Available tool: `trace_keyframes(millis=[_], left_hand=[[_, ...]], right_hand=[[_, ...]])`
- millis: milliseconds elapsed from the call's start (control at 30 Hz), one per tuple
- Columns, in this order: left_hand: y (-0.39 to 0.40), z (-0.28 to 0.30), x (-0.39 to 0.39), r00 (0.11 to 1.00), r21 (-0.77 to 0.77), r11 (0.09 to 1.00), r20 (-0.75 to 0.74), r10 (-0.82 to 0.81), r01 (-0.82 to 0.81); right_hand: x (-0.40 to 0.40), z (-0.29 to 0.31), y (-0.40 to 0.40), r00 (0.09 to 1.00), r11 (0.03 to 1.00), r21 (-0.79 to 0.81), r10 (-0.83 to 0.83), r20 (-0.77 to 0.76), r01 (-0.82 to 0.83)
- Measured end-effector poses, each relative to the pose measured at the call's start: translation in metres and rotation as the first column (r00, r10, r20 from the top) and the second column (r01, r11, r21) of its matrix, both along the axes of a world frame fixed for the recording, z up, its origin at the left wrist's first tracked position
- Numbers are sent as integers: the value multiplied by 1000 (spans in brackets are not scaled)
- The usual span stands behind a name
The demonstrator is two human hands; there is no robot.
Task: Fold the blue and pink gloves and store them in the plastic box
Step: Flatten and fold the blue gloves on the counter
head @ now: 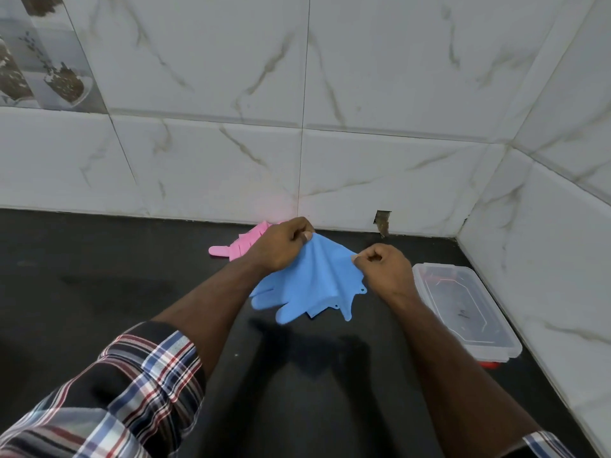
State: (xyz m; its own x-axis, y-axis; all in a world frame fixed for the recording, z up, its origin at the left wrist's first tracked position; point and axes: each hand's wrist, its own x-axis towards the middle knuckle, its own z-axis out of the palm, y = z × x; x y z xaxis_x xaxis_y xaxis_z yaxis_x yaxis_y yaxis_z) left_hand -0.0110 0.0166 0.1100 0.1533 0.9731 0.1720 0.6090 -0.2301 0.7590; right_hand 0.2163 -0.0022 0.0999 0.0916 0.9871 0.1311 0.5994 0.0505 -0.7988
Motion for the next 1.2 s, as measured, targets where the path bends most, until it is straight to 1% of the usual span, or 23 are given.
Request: trace_keyframes(millis=[67, 133, 200, 267, 333, 433, 500, 600, 700, 767, 833, 900, 933, 967, 1000, 1033, 1067, 1100, 1133, 1167, 1200], left_hand=[[-2, 4, -4, 999, -22, 999, 21, -42, 42], [-5, 4, -7, 996, -70, 994, 18, -86, 87], [-9, 3, -6, 986, -115, 980, -20, -167, 164], [-12, 1, -4, 968, -154, 961, -70, -241, 228], [-17, 2, -2, 953, -178, 944, -79, -293, 276], [-23, 8, -2, 942, -185, 935, -91, -322, 302], [-30, 9, -11, 934, -210, 940, -182, -307, 268], [-40, -6, -35, 889, -284, 941, -361, -280, 182], [-48, -20, -54, 882, -331, 938, -406, -238, 101], [-51, -18, -61, 877, -290, 954, -435, -204, 78], [-54, -10, -67, 873, -180, 981, -464, -148, 71], [-63, 0, -72, 887, -75, 994, -449, -109, 85], [-70, 3, -74, 892, -58, 993, -437, -114, 99], [-78, 4, -75, 892, -79, 990, -430, -139, 116], [-87, 3, -77, 891, -142, 982, -419, -176, 127], [-97, -2, -78, 896, -234, 964, -388, -214, 128], [-107, -9, -80, 913, -321, 940, -339, -229, 116], [-114, -17, -82, 933, -369, 925, -291, -211, 94], [-120, -27, -84, 949, -369, 928, -269, -165, 57], [-123, -38, -87, 956, -343, 939, -275, -108, 8], [-124, -48, -89, 954, -309, 950, -295, -44, -51]], right_hand=[[-1, 4, -1, 997, 997, -47, 57, -54, -59], [-3, 6, -2, 980, 973, -119, 195, -48, -200], [-8, 6, -4, 945, 932, -168, 327, 2, -322], [-14, 2, -6, 895, 897, -139, 434, 103, -419], [-21, -4, -7, 849, 869, -128, 495, 184, -479], [-25, -2, -12, 863, 891, -151, 453, 223, -429], [-22, -3, -12, 876, 909, -135, 417, 243, -395], [-19, -4, -15, 872, 893, -171, 446, 203, -416], [-19, -8, -20, 866, 883, -214, 459, 200, -419], [-19, -10, -23, 879, 903, -186, 423, 221, -388], [-17, -9, -26, 895, 930, -117, 368, 250, -350], [-14, -8, -33, 897, 943, -41, 329, 295, -332], [-12, -7, -39, 895, 942, -23, 325, 306, -334], [-7, -8, -46, 888, 938, -39, 340, 309, -345], [-2, -11, -53, 872, 927, -94, 374, 314, -364], [3, -15, -60, 839, 903, -199, 428, 335, -381], [7, -20, -68, 785, 862, -323, 496, 371, -392], [10, -26, -75, 726, 812, -438, 560, 398, -386], [12, -33, -80, 700, 772, -519, 597, 392, -367], [11, -38, -84, 719, 762, -545, 592, 365, -350], [10, -44, -86, 763, 786, -523, 548, 342, -330]])
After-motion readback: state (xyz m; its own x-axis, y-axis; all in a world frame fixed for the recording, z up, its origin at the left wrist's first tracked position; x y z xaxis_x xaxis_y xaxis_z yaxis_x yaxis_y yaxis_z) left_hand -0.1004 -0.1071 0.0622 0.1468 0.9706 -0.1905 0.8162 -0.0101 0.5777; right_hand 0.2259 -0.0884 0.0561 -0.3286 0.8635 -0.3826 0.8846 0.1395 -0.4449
